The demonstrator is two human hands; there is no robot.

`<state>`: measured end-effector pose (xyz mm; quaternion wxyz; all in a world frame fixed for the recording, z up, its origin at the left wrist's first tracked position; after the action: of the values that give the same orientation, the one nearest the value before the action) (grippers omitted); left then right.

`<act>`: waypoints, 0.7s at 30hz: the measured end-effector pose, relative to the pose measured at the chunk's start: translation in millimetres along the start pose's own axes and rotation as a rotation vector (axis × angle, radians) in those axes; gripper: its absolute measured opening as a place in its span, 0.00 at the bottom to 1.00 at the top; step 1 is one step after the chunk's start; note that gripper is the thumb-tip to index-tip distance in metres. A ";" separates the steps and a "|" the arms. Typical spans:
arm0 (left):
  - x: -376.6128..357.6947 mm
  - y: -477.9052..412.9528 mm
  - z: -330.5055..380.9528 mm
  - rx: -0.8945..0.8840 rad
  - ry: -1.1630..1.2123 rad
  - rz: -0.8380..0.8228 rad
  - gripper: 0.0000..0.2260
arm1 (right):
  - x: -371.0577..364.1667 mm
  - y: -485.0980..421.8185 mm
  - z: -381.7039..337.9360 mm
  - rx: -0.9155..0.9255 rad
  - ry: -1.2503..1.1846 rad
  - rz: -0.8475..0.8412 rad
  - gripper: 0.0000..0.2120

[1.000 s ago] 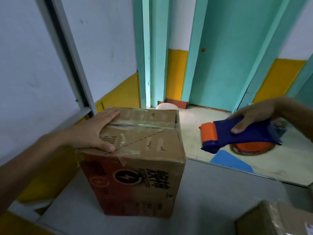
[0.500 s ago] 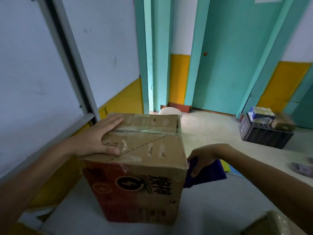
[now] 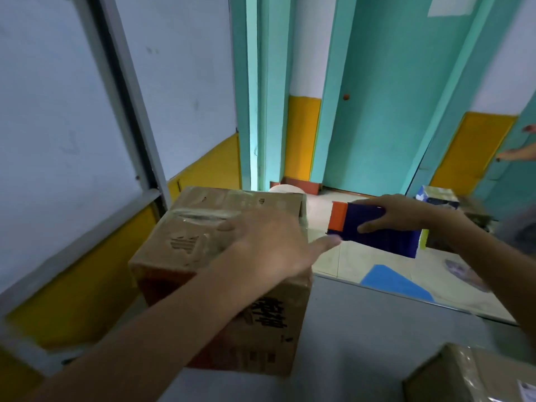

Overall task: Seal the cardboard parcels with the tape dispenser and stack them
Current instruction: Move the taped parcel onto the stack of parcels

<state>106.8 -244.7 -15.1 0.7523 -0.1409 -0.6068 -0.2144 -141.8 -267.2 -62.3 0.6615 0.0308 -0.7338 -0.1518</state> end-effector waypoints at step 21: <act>-0.9 -3.3 -42.2 -0.402 0.658 0.239 0.38 | 62.7 71.8 -94.1 0.461 -0.535 0.125 0.29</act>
<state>141.1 -267.4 -25.6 0.8836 -0.2784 -0.2589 -0.2735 -46.1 -231.4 24.3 0.4294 0.0935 -0.8965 0.0558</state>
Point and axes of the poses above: each hand's wrist, its own y-axis away from the middle knuckle, its own x-axis out of the back of the hand, z = x × y, the point moved 7 cm from there along -y, towards the middle knuckle, and after that the axes turned 10 degrees about y, right-handed, at the moved point
